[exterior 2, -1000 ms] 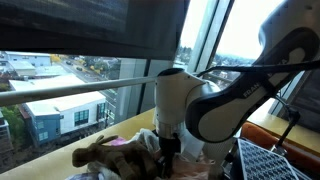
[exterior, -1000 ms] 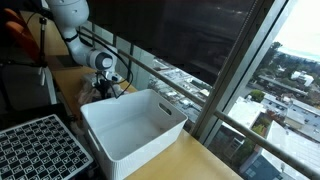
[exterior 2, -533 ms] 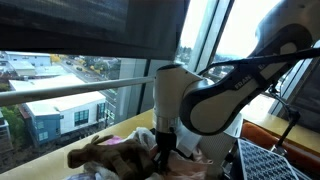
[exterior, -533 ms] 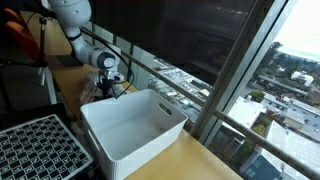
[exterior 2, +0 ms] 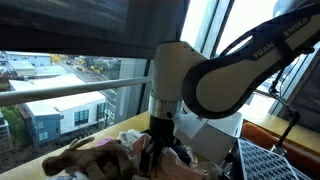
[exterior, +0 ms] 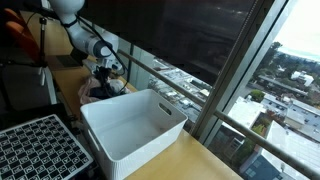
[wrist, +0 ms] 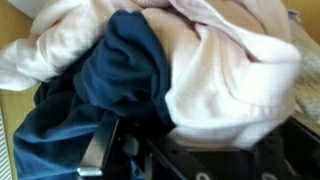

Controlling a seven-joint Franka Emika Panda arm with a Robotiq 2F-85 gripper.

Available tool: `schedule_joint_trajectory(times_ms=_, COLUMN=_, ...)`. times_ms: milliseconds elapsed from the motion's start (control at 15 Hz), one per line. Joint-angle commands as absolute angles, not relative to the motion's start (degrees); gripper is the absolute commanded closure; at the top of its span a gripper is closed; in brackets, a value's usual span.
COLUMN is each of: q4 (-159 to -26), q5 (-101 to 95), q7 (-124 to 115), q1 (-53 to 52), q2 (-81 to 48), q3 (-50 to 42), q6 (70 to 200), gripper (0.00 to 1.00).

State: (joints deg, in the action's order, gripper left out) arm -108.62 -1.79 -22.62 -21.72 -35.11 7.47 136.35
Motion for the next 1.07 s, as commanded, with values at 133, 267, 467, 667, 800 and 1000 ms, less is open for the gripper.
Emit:
schedule_joint_trajectory(times_ms=133, q4=-114.8, q5=-4.2, q7=-28.9, q1=-25.5, q2=-22.4, q3=6.6, q6=136.4, gripper=0.95)
schedule_joint_trajectory(times_ms=267, q4=-117.3, q5=-6.5, q7=-32.0, q1=-26.3, q2=-17.1, q3=6.4, q6=136.0, gripper=0.95)
schedule_joint_trajectory(times_ms=467, q4=-121.7, q5=-10.1, q7=-36.5, q1=-25.4, q2=-8.1, q3=6.9, q6=135.4, gripper=0.95)
schedule_joint_trajectory(times_ms=667, q4=-126.0, q5=-13.0, q7=-40.7, q1=-22.9, q2=0.9, q3=8.0, q6=134.5, gripper=0.95)
schedule_joint_trajectory(times_ms=800, q4=-128.6, q5=-14.2, q7=-43.2, q1=-20.7, q2=7.2, q3=9.0, q6=133.5, gripper=0.95)
schedule_joint_trajectory(times_ms=1000, q4=-130.8, q5=-14.5, q7=-45.2, q1=-16.5, q2=16.3, q3=10.8, q6=129.9, gripper=0.95)
